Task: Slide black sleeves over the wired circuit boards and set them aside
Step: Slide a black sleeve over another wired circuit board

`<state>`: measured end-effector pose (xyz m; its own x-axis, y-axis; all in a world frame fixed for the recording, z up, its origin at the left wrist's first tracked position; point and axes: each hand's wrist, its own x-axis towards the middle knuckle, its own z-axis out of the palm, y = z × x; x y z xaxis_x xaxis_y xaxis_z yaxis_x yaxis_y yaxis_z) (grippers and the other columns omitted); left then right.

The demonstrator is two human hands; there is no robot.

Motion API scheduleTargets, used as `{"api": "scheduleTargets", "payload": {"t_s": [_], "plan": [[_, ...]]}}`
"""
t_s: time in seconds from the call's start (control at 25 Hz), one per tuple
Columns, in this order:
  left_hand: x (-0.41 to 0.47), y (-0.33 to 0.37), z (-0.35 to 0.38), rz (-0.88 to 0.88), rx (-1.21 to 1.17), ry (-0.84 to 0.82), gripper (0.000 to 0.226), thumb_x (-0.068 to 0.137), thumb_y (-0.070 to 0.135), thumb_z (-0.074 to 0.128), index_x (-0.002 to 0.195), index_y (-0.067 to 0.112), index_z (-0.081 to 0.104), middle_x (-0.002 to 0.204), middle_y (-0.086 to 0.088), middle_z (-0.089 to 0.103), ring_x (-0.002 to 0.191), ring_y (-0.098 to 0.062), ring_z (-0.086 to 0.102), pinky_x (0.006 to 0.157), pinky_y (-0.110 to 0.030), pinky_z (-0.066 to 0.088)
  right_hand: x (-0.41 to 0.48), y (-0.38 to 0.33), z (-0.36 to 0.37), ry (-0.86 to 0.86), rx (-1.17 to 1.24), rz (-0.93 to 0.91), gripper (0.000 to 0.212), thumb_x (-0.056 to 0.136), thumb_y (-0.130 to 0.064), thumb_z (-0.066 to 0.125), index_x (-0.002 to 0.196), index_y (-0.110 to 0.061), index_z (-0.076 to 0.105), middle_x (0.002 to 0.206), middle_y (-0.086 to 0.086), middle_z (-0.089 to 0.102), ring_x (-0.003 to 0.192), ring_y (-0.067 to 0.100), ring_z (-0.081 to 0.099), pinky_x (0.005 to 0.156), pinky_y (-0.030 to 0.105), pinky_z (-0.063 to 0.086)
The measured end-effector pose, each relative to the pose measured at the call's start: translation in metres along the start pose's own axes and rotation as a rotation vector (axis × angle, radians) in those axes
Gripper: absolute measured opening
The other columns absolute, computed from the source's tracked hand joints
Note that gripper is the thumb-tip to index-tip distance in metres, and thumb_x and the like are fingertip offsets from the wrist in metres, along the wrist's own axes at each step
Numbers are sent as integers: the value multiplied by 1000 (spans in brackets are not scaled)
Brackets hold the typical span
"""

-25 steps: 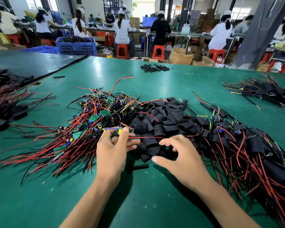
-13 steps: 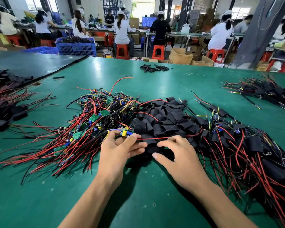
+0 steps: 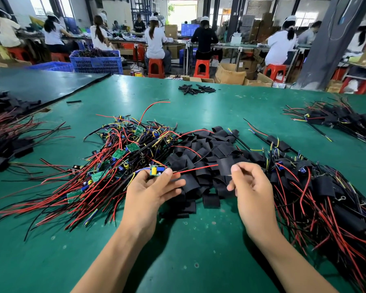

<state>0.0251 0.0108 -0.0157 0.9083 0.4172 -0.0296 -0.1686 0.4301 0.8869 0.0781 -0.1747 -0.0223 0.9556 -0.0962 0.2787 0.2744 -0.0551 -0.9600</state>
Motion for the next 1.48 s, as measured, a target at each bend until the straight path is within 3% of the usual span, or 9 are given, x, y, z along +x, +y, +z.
{"api": "scheduleTargets", "payload": {"t_s": [0.08, 0.2, 0.36, 0.52, 0.76, 1.0, 1.24, 1.36, 1.48], "plan": [[1, 0, 0, -8, -6, 8, 7, 93, 9, 63, 93, 7, 56, 93, -22, 75, 83, -32, 75, 70, -32, 62, 4, -1, -2, 19, 121, 79, 14, 101, -13, 54, 98, -24, 62, 68, 9, 64, 53, 14, 52, 53, 23, 40], [2, 1, -1, -13, -7, 16, 6, 94, 7, 62, 92, 7, 56, 93, -22, 75, 82, -31, 75, 71, -32, 62, 6, -1, -1, 6, 215, 154, 30, 103, -9, 48, 98, -29, 70, 76, 2, 64, 46, 14, 51, 45, 20, 37], [2, 1, -2, -5, 33, 51, 9, 93, 6, 64, 94, 4, 55, 91, -22, 75, 80, -29, 75, 72, -32, 62, 6, 0, 5, 15, 314, 246, 31, 104, -6, 47, 98, -22, 72, 69, -3, 67, 43, 14, 52, 45, 22, 38], [3, 1, -1, -10, 28, 64, 9, 93, 6, 64, 96, 3, 57, 90, -22, 75, 77, -28, 75, 69, -30, 62, 7, -2, 3, -9, 423, 304, 38, 100, 3, 44, 97, -21, 74, 72, 2, 66, 43, 16, 48, 48, 26, 36], [2, 0, -2, -40, -15, 45, 10, 90, 10, 66, 93, 4, 59, 92, -21, 75, 79, -28, 75, 67, -29, 61, 4, -4, 4, -53, 315, 295, 45, 97, 4, 42, 80, -18, 77, 75, -3, 71, 41, 16, 45, 50, 29, 33], [-8, -12, 12, -72, -1, -88, 32, 75, 21, 74, 95, 6, 56, 96, -20, 76, 87, -30, 75, 70, -31, 60, -17, -5, 16, -256, 35, 107, 28, 95, -2, 55, 92, -21, 76, 58, 1, 63, 50, 15, 56, 54, 20, 46], [-9, -13, 11, -96, 7, -103, 26, 76, 22, 74, 92, 10, 57, 100, -20, 75, 90, -31, 74, 73, -33, 60, -19, -10, 20, -337, 303, 229, 15, 92, -4, 68, 93, -16, 77, 79, 1, 69, 66, 19, 62, 66, 25, 53], [-8, -11, 12, -123, -68, -101, 21, 76, 18, 75, 87, 11, 58, 99, -23, 74, 84, -27, 74, 73, -32, 60, -20, -10, 18, -421, 296, 214, 26, 84, -2, 76, 103, -18, 75, 92, 3, 75, 75, 16, 66, 71, 23, 54], [-8, -10, 12, -167, -111, -114, 8, 75, 17, 75, 77, 14, 67, 93, -20, 75, 77, -22, 75, 72, -32, 60, -18, -8, 18, -412, 300, 225, 39, 75, -12, 78, 112, -15, 71, 100, 7, 76, 79, 14, 68, 71, 21, 53]]}}
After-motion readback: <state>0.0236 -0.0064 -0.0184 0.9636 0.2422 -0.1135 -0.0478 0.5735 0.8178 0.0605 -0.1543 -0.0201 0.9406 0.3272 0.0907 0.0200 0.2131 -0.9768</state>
